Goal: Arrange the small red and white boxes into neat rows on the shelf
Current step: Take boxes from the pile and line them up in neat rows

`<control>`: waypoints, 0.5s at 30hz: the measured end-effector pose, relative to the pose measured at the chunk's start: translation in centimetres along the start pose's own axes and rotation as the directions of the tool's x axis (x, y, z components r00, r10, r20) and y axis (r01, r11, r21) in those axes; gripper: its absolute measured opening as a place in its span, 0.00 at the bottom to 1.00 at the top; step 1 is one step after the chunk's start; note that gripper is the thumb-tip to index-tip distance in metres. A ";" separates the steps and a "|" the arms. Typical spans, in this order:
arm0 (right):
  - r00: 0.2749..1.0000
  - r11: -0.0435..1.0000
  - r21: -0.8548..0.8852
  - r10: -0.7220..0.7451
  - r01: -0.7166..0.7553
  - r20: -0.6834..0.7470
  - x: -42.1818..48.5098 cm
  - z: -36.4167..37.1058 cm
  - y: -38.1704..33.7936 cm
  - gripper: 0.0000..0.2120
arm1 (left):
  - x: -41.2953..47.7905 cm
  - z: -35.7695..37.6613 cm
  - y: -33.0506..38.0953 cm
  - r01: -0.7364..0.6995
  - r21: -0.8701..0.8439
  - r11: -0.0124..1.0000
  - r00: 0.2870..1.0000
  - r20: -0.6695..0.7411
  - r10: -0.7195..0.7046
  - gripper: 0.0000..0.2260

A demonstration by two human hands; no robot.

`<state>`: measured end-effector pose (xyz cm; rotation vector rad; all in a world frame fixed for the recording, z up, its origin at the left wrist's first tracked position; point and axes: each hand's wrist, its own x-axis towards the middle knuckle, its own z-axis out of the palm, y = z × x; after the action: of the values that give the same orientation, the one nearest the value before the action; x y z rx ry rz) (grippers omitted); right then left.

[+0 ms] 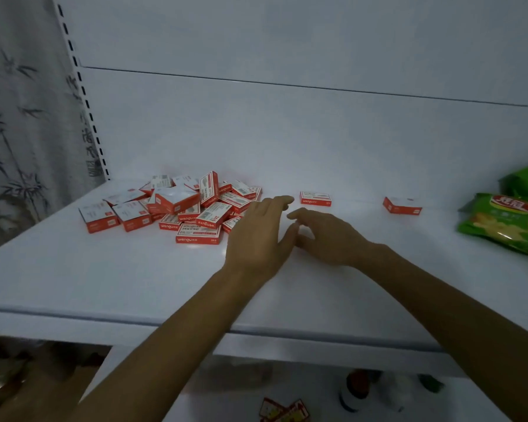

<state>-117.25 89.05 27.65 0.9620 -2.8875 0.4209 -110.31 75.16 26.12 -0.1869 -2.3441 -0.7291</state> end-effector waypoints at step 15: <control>0.996 0.992 -0.121 -0.051 0.043 -0.070 1.8 2.4 -7.0 0.26 | -4.0 -7.3 -5.1 0.043 0.165 0.985 0.995 0.084 -0.057 0.22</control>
<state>-114.48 81.96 27.23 0.9724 -2.7825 0.2697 -104.78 67.16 25.84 -0.0906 -2.4877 -0.5597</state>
